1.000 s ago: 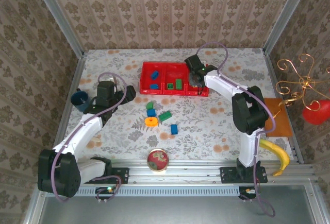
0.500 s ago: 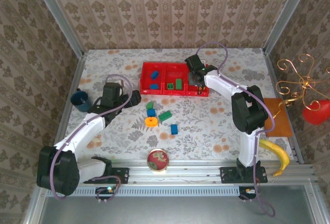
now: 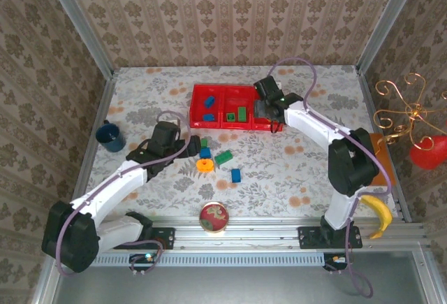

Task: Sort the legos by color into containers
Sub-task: Place the lego in the container, then pick up the lego from the center of the table.

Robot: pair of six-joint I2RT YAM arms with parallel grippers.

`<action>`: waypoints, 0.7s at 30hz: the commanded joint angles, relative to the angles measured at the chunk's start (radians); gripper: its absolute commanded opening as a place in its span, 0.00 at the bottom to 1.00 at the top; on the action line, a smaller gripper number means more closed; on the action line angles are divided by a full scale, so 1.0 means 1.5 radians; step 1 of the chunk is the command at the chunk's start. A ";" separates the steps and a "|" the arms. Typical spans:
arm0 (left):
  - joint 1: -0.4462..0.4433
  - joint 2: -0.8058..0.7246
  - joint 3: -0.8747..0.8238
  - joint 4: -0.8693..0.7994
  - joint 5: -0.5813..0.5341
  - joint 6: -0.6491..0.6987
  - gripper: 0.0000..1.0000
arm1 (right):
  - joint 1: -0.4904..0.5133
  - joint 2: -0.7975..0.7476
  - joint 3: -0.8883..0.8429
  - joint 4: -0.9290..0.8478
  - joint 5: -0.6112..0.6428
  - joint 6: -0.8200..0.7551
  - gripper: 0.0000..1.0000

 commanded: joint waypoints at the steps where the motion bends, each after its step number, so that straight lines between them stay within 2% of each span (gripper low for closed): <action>1: -0.017 0.010 -0.004 -0.014 -0.022 -0.033 1.00 | 0.014 -0.049 -0.044 -0.003 0.015 0.025 0.80; 5: -0.038 0.040 0.006 -0.007 -0.020 -0.040 0.99 | 0.027 -0.092 -0.103 -0.001 0.022 0.054 0.88; 8: -0.053 0.067 0.015 0.002 -0.020 -0.046 0.98 | 0.037 -0.119 -0.138 -0.006 0.032 0.074 0.99; 21: -0.079 0.199 0.082 0.021 -0.006 -0.049 0.91 | 0.052 -0.175 -0.224 -0.001 0.036 0.135 1.00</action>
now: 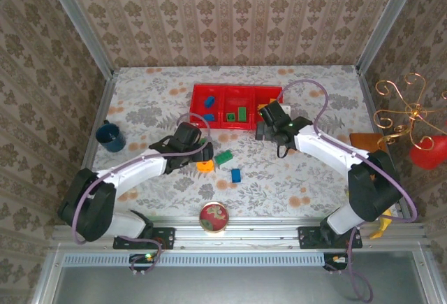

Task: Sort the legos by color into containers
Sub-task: Pick up the lego from the center of the table.

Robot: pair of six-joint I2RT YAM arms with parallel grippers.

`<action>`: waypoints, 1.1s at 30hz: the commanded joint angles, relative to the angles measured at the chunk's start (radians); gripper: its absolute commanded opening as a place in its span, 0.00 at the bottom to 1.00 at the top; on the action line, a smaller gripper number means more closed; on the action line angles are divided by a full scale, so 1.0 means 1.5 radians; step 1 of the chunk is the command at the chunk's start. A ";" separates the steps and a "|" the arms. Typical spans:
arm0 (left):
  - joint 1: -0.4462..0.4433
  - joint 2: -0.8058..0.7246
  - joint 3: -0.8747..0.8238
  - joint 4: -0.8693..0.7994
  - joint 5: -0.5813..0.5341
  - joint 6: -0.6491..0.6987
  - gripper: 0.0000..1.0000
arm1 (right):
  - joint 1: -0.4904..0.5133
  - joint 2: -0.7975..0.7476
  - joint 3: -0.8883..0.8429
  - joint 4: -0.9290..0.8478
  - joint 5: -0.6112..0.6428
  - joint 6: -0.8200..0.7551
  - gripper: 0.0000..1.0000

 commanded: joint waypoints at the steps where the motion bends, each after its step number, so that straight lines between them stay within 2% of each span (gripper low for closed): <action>1: -0.005 0.031 0.039 0.009 0.001 -0.010 0.90 | 0.006 -0.015 -0.008 -0.007 0.019 0.025 1.00; 16: -0.005 0.169 0.112 -0.013 0.004 -0.001 0.82 | 0.008 0.001 -0.004 -0.002 0.018 0.030 1.00; 26: -0.005 0.200 0.114 -0.026 0.003 -0.001 0.81 | 0.008 0.011 -0.001 0.001 0.011 0.031 1.00; 33: -0.005 0.190 0.098 -0.042 -0.021 -0.002 0.76 | 0.008 0.010 0.002 0.000 0.010 0.033 1.00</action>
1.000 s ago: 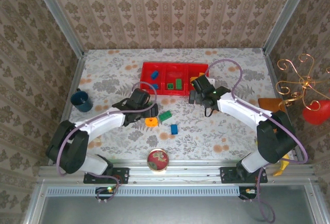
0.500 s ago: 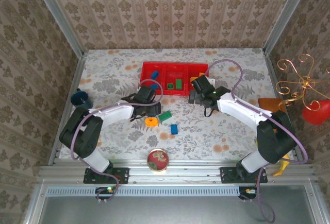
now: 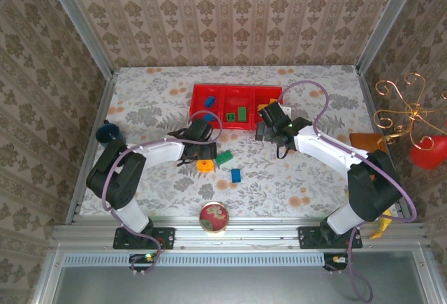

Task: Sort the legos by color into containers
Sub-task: Pick up the lego from the center of the table.

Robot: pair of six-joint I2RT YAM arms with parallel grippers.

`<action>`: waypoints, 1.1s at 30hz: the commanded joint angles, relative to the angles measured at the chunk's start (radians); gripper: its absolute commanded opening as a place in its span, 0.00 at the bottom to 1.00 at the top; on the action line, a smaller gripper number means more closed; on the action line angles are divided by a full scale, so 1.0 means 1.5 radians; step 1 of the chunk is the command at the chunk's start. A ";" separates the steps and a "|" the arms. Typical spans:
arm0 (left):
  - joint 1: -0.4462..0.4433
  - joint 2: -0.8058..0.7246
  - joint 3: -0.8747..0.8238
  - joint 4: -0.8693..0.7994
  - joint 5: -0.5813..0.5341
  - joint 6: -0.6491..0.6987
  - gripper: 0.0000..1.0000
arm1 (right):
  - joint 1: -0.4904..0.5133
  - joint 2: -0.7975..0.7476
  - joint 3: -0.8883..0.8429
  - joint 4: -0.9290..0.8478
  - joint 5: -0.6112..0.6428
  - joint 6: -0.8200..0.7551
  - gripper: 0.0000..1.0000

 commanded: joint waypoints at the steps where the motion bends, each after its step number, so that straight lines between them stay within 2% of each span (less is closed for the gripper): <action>1: -0.004 -0.007 0.002 -0.031 -0.022 -0.004 0.75 | 0.005 0.011 0.006 0.000 0.009 0.013 1.00; 7: -0.003 -0.019 -0.001 -0.044 -0.039 -0.005 0.67 | 0.005 0.022 0.018 -0.003 0.006 0.013 1.00; 16: -0.001 -0.011 0.003 -0.042 -0.036 -0.004 0.71 | 0.005 0.031 0.029 -0.009 0.004 0.014 1.00; 22: 0.001 0.006 0.009 -0.021 -0.027 0.000 0.69 | 0.005 0.032 0.030 -0.012 0.006 0.015 1.00; 33: 0.005 0.017 0.016 -0.017 -0.030 0.008 0.42 | 0.006 0.027 0.030 -0.016 0.009 0.016 1.00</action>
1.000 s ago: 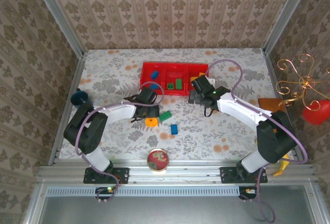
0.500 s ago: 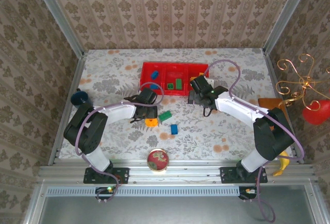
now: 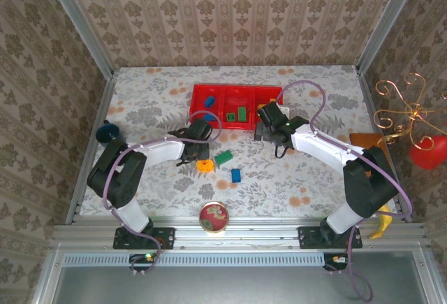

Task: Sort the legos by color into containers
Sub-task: Pick up the lego from the center of the table.

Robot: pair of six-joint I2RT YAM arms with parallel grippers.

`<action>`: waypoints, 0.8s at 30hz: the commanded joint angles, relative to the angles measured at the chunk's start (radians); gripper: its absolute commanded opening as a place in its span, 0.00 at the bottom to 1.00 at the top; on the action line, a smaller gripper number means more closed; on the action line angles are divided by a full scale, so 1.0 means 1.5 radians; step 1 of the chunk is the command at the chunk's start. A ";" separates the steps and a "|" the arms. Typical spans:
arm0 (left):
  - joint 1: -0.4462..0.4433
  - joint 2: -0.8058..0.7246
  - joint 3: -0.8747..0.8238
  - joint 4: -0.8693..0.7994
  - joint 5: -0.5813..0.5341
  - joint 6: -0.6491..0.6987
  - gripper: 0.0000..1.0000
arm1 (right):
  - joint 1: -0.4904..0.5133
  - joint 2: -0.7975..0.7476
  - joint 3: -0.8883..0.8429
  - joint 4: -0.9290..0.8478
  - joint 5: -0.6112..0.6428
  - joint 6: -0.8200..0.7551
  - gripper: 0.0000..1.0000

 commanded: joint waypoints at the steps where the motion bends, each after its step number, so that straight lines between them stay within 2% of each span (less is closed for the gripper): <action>1: 0.000 0.004 0.008 0.009 0.003 0.003 0.40 | 0.005 0.002 0.018 -0.016 0.009 0.014 1.00; 9: 0.004 -0.046 -0.016 -0.012 -0.018 0.001 0.32 | 0.008 -0.001 0.019 -0.017 0.010 0.015 1.00; 24: 0.063 -0.187 -0.023 -0.037 -0.039 0.034 0.30 | 0.020 -0.021 0.021 -0.016 0.018 0.018 1.00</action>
